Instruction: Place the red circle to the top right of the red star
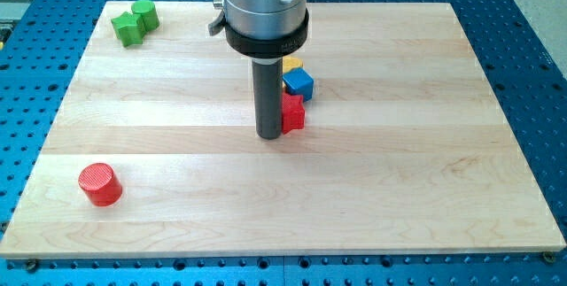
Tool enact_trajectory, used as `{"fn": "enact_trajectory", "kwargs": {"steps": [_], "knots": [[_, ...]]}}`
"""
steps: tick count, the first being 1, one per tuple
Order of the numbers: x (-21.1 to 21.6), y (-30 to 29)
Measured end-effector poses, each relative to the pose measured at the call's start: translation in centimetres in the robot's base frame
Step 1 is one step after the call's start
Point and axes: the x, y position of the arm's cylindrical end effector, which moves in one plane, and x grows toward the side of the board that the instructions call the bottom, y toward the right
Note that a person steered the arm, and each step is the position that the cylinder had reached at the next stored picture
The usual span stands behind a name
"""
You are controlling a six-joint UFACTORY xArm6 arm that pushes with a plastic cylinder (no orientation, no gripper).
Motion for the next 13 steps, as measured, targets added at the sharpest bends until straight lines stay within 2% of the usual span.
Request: {"fn": "enact_trajectory", "kwargs": {"steps": [1,2,3,4,5,6,7,8,9,10,11,12,13], "knots": [[-0.3,0.4],[1.9,0.5],[10.5,-1.7],[13.4,-10.1],[12.2,-18.8],[9.8,-25.1],[7.4,-17.5],[7.6,-6.1],[7.0,-7.9],[12.2,-10.2],[13.7,-3.2],[10.1,2.8],[12.1,3.4]]}}
